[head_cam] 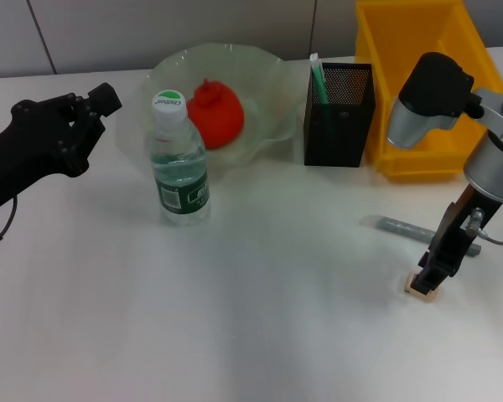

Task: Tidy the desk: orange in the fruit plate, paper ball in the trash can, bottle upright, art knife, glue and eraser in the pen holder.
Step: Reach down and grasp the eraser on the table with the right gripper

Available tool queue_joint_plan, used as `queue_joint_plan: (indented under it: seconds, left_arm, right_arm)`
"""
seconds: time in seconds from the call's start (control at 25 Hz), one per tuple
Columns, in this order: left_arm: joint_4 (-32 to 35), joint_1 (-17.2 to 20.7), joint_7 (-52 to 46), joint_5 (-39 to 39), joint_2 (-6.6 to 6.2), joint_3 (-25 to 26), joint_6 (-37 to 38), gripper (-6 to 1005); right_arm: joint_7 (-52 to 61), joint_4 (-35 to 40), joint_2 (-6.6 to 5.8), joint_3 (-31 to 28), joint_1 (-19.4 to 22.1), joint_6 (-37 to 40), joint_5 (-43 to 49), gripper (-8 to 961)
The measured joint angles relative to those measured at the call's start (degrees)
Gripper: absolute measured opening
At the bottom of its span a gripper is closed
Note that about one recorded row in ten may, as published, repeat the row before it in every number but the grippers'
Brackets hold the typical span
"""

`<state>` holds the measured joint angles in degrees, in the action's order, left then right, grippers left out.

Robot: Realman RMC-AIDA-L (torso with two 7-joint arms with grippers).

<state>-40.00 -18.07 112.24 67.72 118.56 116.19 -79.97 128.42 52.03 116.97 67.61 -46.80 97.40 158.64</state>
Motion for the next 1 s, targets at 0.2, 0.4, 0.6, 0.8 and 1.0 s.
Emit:
queue_joint_plan:
  seconds: [0.2,0.4,0.6,0.8,1.0]
  left_arm:
    - [0.1,0.0,0.0,0.0,0.00,0.0,0.0,0]
    - [0.5,-0.1,0.1,-0.1,0.00,0.0,0.0,0]
    - [0.5,-0.1,0.5,-0.1,0.00,0.1,0.0,0]
    - [0.5,-0.1,0.6,-0.1,0.00,0.1,0.0,0]
    - [0.6,-0.1,0.6,0.0,0.00,0.1,0.0,0]
  right_arm:
    - [0.0,0.0,0.33,0.2,0.0,0.0,0.0,383]
    - [0.0,0.0,0.49,0.5,0.0,0.0,0.5,382]
    - [0.3,0.0,0.69,1.6,0.0,0.0,0.9,382]
    - [0.3,0.0,0.94,1.7,0.0,-0.1,1.1,382]
    - [0.5,0.0,1.20,1.7,-0.1,-0.3,2.2,382]
